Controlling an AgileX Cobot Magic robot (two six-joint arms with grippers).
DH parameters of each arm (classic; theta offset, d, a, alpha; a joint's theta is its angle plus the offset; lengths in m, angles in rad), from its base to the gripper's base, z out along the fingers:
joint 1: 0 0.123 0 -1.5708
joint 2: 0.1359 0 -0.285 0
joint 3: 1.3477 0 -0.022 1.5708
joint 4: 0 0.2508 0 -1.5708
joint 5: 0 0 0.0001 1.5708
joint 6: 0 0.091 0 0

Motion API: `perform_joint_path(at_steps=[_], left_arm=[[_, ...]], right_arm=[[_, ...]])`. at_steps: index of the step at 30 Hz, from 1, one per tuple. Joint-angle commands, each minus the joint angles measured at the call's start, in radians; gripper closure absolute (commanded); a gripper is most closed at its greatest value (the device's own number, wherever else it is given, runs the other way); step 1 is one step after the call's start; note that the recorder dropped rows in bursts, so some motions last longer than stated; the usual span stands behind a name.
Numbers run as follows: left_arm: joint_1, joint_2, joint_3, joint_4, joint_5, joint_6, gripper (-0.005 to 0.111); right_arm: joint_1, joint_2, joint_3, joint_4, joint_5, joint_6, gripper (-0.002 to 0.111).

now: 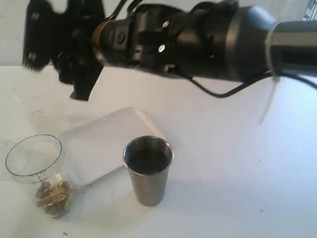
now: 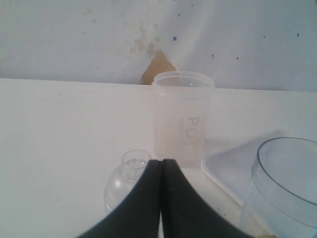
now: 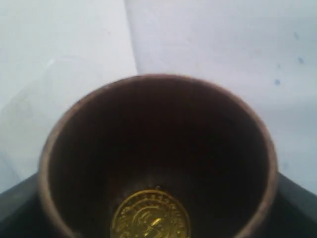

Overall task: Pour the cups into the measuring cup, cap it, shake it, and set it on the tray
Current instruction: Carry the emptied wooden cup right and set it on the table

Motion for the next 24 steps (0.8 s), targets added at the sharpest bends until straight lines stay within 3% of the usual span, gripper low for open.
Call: perform_joint_path(at_steps=[1,7,14,19,24], left_arm=[[-0.005,-0.005,0.005,-0.005,0.000,0.001,0.107],[-0.005,-0.005,0.005,-0.005,0.000,0.001,0.107],[-0.005,-0.005,0.005,-0.005,0.000,0.001,0.107],[-0.005,-0.005,0.005,-0.005,0.000,0.001,0.107],[-0.005,-0.005,0.005,-0.005,0.000,0.001,0.107]], right_arm=[[-0.116,-0.080,0.008,0.022,0.044,0.332,0.108],[-0.337,-0.101,0.087,0.061,-0.065,0.536,0.108],[-0.584,-0.044,0.230,0.074,-0.447,0.652,0.108],[-0.628,0.094,0.235,0.074,-0.488,0.673,0.108],[-0.628,0.253,0.221,0.072,-0.649,0.565,0.108]])
